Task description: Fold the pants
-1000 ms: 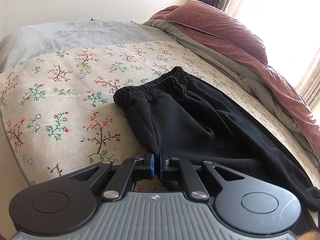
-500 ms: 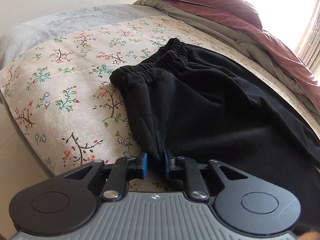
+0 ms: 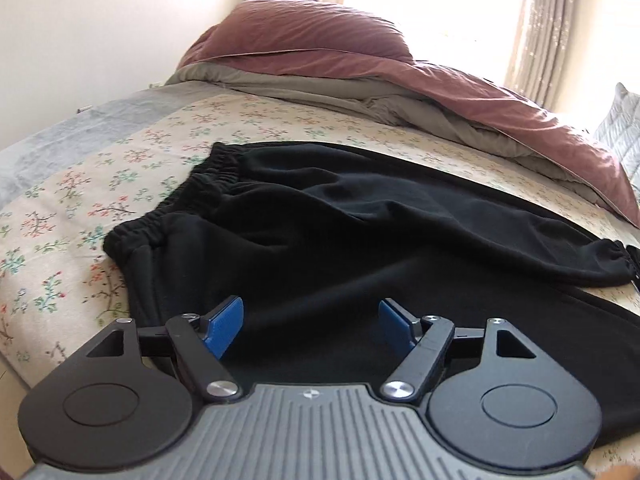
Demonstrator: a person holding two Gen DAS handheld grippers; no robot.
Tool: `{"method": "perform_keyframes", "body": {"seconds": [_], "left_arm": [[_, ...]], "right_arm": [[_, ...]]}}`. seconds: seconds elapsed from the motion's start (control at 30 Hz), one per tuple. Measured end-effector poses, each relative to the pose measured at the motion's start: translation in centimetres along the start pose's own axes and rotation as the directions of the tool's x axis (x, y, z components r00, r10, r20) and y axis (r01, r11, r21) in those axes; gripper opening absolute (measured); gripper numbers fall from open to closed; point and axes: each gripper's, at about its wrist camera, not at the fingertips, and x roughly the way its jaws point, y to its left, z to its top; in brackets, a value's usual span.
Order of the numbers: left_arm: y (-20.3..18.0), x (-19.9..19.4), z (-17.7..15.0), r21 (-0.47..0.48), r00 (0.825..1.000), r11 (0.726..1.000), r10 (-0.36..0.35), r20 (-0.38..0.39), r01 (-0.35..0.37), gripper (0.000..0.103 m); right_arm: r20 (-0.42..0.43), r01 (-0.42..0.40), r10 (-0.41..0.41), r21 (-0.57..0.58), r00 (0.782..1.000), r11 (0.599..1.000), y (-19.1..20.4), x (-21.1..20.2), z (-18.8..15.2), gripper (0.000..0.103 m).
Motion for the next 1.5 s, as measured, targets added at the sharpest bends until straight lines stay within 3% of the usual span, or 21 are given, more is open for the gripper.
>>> {"method": "perform_keyframes", "body": {"seconds": [0.1, 0.17, 0.2, 0.23, 0.27, 0.43, 0.6, 0.73, 0.9, 1.0, 1.13, 1.37, 1.5], "left_arm": [[-2.8, 1.2, -0.4, 0.061, 0.996, 0.995, -0.079, -0.031, 0.081, 0.092], [-4.0, 2.2, -0.6, 0.081, 0.992, 0.990, -0.113, -0.051, 0.117, 0.095], [-4.5, 2.6, -0.9, 0.091, 0.990, 0.987, -0.129, -0.062, 0.135, 0.096], [-5.0, 2.9, -1.0, 0.099, 0.987, 0.984, -0.141, -0.071, 0.147, 0.096], [-5.2, 3.5, -1.0, 0.104, 0.986, 0.982, -0.149, -0.079, 0.157, 0.097], [-6.3, 5.0, -1.1, 0.118, 0.980, 0.978, -0.159, -0.119, 0.173, 0.097], [-6.2, 5.5, -0.8, 0.113, 0.977, 0.977, -0.162, -0.136, 0.178, 0.098], [-7.4, 5.2, 0.1, 0.147, 0.976, 0.969, -0.181, -0.122, 0.198, 0.102], [-10.7, 6.2, 2.8, 0.204, 0.964, 0.944, -0.239, -0.119, 0.259, 0.103], [-14.7, 7.5, 5.3, 0.272, 0.951, 0.912, -0.284, -0.120, 0.307, 0.103], [-21.1, 9.8, 8.6, 0.360, 0.930, 0.858, -0.343, -0.131, 0.367, 0.103], [-32.3, 18.0, 12.4, 0.512, 0.904, 0.748, -0.388, -0.177, 0.421, 0.103], [-38.1, 24.3, 12.2, 0.615, 0.892, 0.653, -0.391, -0.227, 0.442, 0.103]], "right_arm": [[-0.005, -0.065, 0.065, 0.034, 0.998, 0.997, -0.1, 2.0, 1.0, 0.069], [-0.012, -0.073, 0.074, 0.028, 0.997, 0.997, 0.2, 3.5, 1.3, 0.061], [-0.018, -0.065, 0.065, 0.014, 0.998, 0.998, 0.3, 4.1, 1.3, 0.055], [-0.028, -0.044, 0.044, -0.009, 0.999, 0.999, 0.7, 4.8, 1.1, 0.038], [-0.044, -0.031, 0.029, -0.039, 0.999, 0.999, 1.0, 5.4, 0.9, 0.029], [-0.049, -0.003, -0.002, -0.110, 0.999, 0.994, 1.6, 6.1, 0.5, 0.022], [-0.076, 0.045, -0.055, -0.131, 0.996, 0.990, 2.1, 6.1, 0.7, 0.027], [-0.049, 0.039, -0.047, -0.151, 0.998, 0.988, 3.0, 4.0, 1.7, 0.061], [0.010, -0.031, 0.031, -0.043, 0.999, 0.999, 3.2, 1.6, 4.3, 0.064], [0.071, -0.143, 0.139, 0.062, 0.988, 0.988, 3.5, 1.8, 6.2, 0.065], [0.111, -0.306, 0.290, 0.188, 0.951, 0.933, 4.6, 4.8, 8.2, 0.065], [0.101, -0.352, 0.337, 0.300, 0.936, 0.887, 6.4, 11.1, 10.5, 0.065], [0.085, -0.346, 0.340, 0.376, 0.937, 0.859, 6.2, 14.9, 10.2, 0.063]]}}
